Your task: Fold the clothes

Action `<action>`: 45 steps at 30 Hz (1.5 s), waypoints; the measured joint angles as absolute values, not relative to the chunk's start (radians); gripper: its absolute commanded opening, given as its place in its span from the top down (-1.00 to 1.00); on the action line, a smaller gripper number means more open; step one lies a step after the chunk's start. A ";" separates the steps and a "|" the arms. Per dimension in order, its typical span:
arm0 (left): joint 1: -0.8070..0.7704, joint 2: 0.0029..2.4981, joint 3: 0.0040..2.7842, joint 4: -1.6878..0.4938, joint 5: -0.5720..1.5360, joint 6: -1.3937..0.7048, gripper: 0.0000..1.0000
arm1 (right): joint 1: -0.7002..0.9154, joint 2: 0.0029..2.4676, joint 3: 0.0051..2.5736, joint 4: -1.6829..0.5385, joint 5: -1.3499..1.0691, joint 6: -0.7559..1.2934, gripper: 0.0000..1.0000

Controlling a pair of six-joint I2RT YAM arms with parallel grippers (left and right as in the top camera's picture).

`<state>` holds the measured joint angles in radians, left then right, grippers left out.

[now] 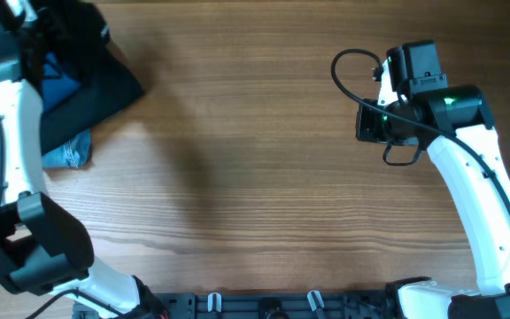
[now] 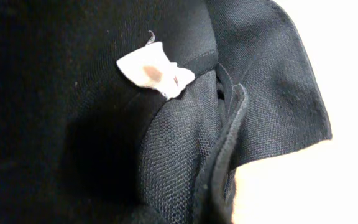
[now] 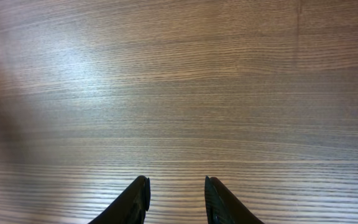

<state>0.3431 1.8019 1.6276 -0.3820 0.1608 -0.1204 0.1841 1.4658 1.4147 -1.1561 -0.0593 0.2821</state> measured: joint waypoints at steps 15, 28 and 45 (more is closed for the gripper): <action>0.640 1.874 1.628 -0.373 0.162 -0.133 -1.00 | 0.184 1.466 1.415 -1.164 -0.059 0.282 0.29; 0.525 1.822 1.638 -0.347 0.461 -0.262 -1.00 | 0.184 1.466 1.415 -1.167 -0.059 0.282 0.31; 0.601 1.927 1.631 -0.253 0.636 -0.351 -1.00 | 0.184 1.466 1.415 -1.177 -0.059 0.289 -0.25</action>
<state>0.6006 1.9274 1.6310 -0.2535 0.6357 -0.3511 0.1841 1.4658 1.4147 -1.1770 -0.0593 0.2890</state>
